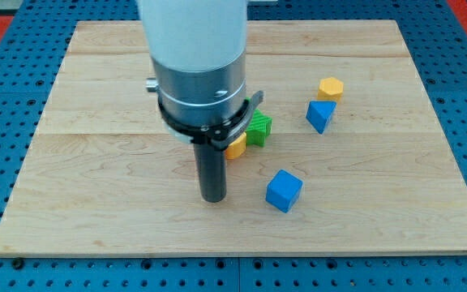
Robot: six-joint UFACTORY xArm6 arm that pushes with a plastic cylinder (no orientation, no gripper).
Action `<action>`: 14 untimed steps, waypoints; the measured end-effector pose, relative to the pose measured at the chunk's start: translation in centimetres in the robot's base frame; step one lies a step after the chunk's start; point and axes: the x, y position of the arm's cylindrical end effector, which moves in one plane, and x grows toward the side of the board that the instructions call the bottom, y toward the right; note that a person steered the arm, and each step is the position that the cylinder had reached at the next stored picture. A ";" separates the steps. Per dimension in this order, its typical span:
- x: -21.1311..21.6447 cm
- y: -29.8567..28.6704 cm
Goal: Move yellow heart closer to green circle
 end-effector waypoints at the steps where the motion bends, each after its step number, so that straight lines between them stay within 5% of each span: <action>1: -1.6 0.4; 4: -2.9 3.6; 14: -6.4 1.4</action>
